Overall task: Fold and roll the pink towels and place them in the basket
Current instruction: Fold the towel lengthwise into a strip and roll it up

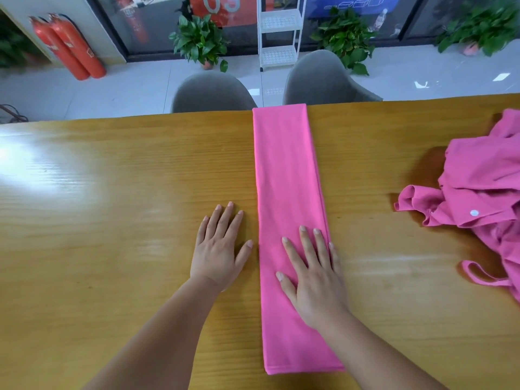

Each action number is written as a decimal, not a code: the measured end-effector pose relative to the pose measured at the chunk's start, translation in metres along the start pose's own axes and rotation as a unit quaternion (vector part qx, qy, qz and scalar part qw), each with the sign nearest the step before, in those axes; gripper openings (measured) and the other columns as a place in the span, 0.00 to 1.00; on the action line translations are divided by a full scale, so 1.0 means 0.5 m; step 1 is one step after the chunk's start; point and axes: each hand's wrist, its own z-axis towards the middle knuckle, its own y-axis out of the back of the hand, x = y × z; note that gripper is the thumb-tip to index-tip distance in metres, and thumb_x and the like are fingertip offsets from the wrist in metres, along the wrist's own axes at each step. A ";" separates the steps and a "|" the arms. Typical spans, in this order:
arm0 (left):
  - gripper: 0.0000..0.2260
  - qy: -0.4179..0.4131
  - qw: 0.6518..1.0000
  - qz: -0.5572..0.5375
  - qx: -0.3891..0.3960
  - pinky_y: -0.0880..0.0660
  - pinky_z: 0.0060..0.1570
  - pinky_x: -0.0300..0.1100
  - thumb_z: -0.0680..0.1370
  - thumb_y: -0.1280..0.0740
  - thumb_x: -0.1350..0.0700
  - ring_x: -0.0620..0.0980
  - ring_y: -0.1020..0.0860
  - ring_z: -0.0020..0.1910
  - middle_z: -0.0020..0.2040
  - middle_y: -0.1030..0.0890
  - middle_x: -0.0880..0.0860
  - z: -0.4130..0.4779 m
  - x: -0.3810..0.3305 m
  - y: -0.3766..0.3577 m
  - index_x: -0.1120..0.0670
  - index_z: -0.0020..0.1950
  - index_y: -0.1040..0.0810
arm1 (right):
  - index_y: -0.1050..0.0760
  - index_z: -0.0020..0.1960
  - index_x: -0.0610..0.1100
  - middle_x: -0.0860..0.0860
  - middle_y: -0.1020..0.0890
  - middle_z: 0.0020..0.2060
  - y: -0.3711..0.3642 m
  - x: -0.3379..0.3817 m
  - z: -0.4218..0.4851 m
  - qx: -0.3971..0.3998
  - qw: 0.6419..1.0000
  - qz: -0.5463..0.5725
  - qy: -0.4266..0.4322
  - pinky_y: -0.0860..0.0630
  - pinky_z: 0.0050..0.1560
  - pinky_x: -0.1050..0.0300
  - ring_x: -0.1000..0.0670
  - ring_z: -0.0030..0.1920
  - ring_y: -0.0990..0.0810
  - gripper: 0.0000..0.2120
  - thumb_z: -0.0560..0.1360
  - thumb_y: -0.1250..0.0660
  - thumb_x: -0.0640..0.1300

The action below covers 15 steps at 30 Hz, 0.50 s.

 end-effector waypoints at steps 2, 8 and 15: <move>0.31 0.031 0.999 -0.015 0.008 0.54 0.84 0.58 0.86 0.54 0.37 0.49 0.61 0.85 0.87 0.53 0.50 -0.001 -0.036 0.013 0.50 0.86 0.44 | 0.65 0.85 0.59 0.49 0.66 0.84 0.000 0.005 0.016 -0.003 1.000 0.004 0.010 0.56 0.83 0.37 0.44 0.83 0.71 0.35 0.83 0.61 0.71; 0.33 -0.142 0.987 0.024 0.071 0.51 0.83 0.57 0.88 0.55 0.36 0.50 0.63 0.85 0.87 0.59 0.51 -0.164 -0.189 -0.012 0.53 0.87 0.56 | 0.55 0.86 0.51 0.51 0.60 0.85 -0.021 -0.046 -0.062 -0.006 0.999 0.002 0.053 0.50 0.83 0.38 0.48 0.84 0.64 0.34 0.85 0.54 0.63; 0.39 -0.180 0.970 0.112 0.116 0.61 0.83 0.58 0.84 0.63 0.30 0.53 0.70 0.83 0.85 0.68 0.55 -0.206 -0.169 -0.001 0.55 0.85 0.65 | 0.62 0.86 0.46 0.49 0.65 0.84 -0.020 -0.078 -0.171 0.031 0.995 -0.053 0.079 0.54 0.83 0.40 0.48 0.83 0.68 0.39 0.85 0.58 0.69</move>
